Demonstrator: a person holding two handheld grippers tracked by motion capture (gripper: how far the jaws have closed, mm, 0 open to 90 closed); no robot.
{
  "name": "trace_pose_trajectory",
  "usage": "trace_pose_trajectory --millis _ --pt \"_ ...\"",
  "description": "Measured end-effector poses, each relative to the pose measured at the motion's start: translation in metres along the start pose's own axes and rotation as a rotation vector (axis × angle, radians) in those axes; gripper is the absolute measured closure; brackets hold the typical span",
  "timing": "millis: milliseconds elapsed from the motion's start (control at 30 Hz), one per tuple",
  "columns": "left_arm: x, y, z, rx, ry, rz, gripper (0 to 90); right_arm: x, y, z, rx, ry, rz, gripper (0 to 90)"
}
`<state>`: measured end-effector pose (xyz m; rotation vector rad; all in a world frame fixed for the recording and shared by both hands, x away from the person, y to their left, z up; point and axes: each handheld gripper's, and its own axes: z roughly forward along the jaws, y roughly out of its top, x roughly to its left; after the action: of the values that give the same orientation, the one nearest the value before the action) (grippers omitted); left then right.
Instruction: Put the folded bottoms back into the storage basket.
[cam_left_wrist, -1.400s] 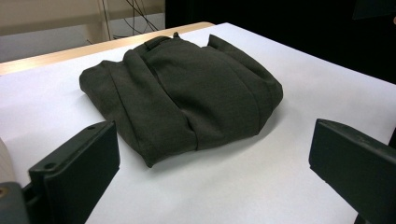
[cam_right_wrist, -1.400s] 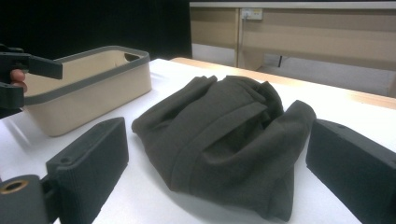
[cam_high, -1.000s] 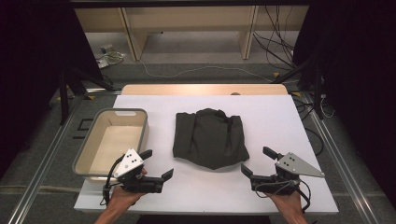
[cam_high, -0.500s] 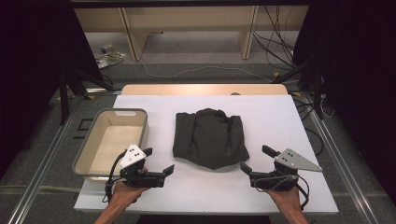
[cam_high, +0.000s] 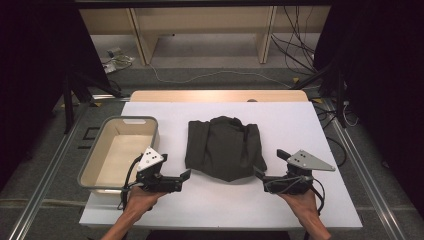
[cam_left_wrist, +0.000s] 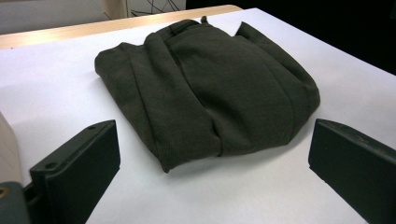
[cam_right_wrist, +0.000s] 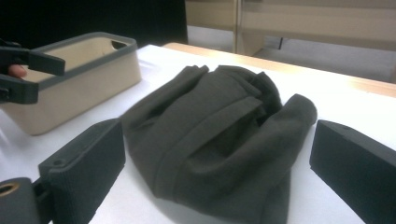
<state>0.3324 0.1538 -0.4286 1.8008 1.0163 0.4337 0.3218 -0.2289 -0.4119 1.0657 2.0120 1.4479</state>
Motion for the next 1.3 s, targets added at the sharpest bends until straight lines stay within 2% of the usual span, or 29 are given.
trace_pose_trajectory --millis 67,133,300,400,667,800,900,933,1100,1133,1300 --pt "0.005 0.002 0.004 0.008 0.007 -0.025 2.0 -0.002 0.002 0.003 0.011 -0.010 -0.004 3.8" --pt "0.007 0.003 0.007 0.009 0.012 -0.037 2.0 -0.006 0.004 0.007 0.025 -0.004 0.012 3.5" --pt "0.010 0.007 0.011 0.014 0.011 -0.070 2.3 -0.013 0.007 0.017 0.061 -0.012 0.013 3.4" --pt "0.011 0.010 0.023 0.047 0.014 -0.103 2.7 -0.020 0.009 0.027 0.109 -0.004 0.052 2.3" --pt "0.018 0.013 0.043 0.119 0.021 -0.131 3.3 -0.034 0.011 0.044 0.165 -0.003 0.102 1.0" --pt "0.022 0.015 0.048 0.141 0.035 -0.156 3.7 -0.037 0.012 0.049 0.189 -0.004 0.110 0.8" --pt "0.025 0.017 0.051 0.144 0.028 -0.169 3.9 -0.039 0.012 0.052 0.198 -0.003 0.122 0.8" --pt "0.027 0.018 0.054 0.152 0.042 -0.172 4.0 -0.042 0.013 0.055 0.201 -0.002 0.138 0.7" --pt "0.031 0.021 0.062 0.175 0.053 -0.205 4.4 -0.047 0.016 0.064 0.234 -0.010 0.151 0.6" --pt "0.032 0.022 0.066 0.185 0.060 -0.211 4.5 -0.050 0.017 0.069 0.256 0.001 0.178 0.5" --pt "0.036 0.024 0.077 0.223 0.083 -0.215 4.8 -0.057 0.021 0.079 0.277 -0.011 0.184 0.5"
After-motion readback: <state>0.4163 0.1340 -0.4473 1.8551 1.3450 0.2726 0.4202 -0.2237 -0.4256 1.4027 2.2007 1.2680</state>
